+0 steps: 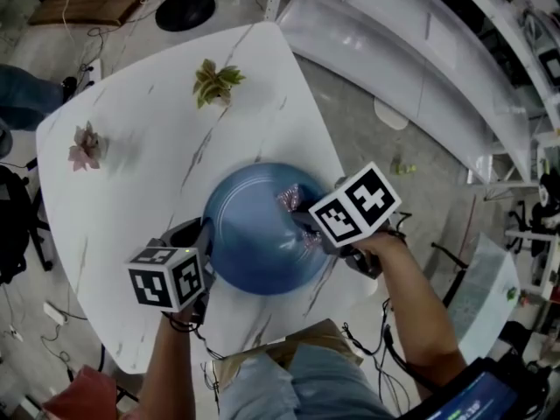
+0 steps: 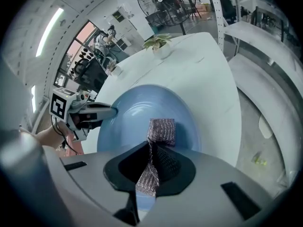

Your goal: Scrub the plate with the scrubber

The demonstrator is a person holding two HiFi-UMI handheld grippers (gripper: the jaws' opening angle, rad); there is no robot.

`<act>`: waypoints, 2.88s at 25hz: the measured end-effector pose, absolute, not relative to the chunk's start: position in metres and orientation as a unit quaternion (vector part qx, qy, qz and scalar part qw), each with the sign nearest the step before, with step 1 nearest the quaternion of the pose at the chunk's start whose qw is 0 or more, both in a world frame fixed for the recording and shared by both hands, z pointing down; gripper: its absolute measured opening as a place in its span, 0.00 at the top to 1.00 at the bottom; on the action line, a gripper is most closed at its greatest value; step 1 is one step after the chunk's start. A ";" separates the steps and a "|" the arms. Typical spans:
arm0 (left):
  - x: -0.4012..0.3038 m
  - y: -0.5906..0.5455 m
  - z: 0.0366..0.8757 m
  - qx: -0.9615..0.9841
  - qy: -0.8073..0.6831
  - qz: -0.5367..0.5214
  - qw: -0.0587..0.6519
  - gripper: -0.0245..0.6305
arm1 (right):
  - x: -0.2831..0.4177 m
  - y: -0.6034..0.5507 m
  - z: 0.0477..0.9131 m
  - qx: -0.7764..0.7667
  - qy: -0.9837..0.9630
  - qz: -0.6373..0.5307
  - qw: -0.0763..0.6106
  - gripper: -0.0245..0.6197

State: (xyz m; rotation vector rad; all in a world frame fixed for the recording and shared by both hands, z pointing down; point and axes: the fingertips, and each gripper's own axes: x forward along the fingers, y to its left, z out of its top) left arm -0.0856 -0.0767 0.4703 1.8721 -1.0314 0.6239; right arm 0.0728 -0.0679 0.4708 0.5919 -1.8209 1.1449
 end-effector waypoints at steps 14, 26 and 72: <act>-0.084 -0.077 0.470 0.749 -0.413 0.241 0.458 0.94 | 0.011 -0.098 0.470 0.161 -0.747 0.435 0.476 0.89; -0.085 -0.078 0.472 0.752 -0.414 0.231 0.458 0.94 | -0.046 -0.042 0.470 0.099 -0.762 0.397 0.501 0.89; -0.083 -0.078 0.470 0.752 -0.417 0.236 0.453 0.94 | 0.038 -0.086 0.470 0.169 -0.742 0.420 0.493 0.89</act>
